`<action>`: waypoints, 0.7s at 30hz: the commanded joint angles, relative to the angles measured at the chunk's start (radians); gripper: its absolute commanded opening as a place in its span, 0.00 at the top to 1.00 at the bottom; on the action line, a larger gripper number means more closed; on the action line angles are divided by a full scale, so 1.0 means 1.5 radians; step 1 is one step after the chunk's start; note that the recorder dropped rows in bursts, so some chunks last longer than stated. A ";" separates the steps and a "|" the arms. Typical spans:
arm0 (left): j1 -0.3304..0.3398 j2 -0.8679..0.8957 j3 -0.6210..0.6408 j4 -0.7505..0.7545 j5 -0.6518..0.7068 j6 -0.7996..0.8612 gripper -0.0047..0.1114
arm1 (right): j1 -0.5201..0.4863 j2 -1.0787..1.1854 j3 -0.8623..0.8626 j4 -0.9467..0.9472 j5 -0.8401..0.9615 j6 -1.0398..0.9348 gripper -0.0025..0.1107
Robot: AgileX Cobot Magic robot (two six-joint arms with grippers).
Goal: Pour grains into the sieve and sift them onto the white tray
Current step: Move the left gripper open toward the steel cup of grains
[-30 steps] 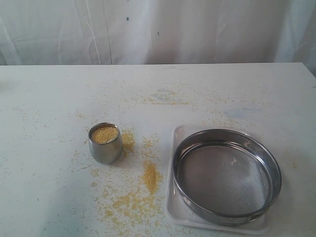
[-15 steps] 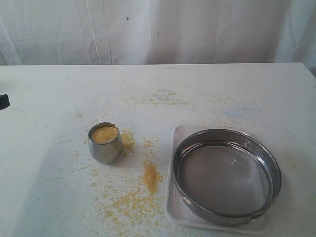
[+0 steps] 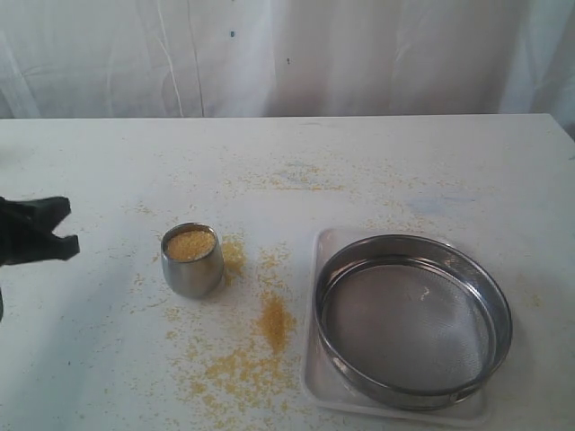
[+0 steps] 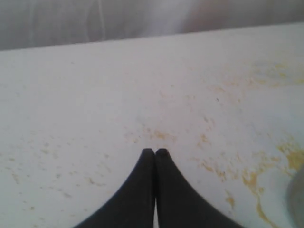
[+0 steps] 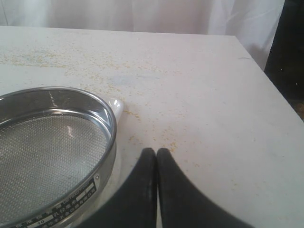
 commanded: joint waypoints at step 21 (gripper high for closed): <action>-0.002 0.141 -0.018 0.329 -0.077 0.036 0.96 | 0.001 -0.002 0.001 -0.004 -0.004 -0.003 0.98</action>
